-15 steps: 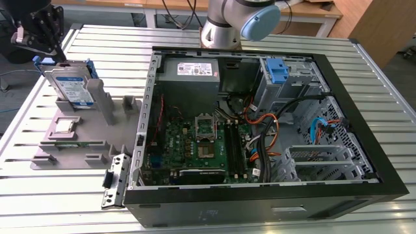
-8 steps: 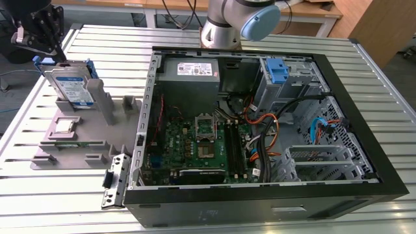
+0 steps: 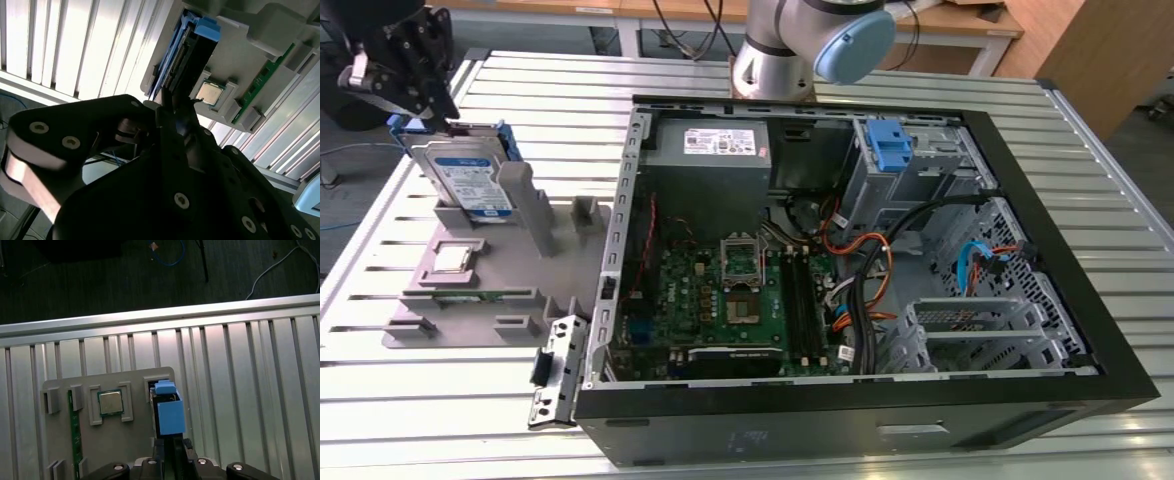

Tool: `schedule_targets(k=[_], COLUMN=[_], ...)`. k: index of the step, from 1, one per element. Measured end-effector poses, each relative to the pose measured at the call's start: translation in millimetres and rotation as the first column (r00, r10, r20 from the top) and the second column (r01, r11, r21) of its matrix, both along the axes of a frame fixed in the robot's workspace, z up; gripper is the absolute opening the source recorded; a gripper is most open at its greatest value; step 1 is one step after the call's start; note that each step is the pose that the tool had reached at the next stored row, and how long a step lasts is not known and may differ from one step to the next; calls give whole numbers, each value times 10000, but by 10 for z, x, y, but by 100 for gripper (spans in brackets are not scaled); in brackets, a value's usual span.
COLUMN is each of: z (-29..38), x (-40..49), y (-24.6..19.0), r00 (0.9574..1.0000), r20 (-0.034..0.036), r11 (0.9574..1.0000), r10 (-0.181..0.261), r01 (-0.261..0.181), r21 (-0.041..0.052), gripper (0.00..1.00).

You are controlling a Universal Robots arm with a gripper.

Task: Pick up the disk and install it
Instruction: 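Pick up the disk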

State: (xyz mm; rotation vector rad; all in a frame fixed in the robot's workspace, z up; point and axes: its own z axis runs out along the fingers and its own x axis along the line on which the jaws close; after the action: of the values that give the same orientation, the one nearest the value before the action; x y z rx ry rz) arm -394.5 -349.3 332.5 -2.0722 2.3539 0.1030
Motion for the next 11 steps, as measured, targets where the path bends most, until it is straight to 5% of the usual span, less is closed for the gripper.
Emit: schedule_targets(k=[5,11], z=[0,0], x=[1,2], y=[0,0], r00=[10000,10000], r20=[0,0], r11=[10000,10000], r10=[0,0], r01=[0,0], r21=[0,0], gripper=[47,59])
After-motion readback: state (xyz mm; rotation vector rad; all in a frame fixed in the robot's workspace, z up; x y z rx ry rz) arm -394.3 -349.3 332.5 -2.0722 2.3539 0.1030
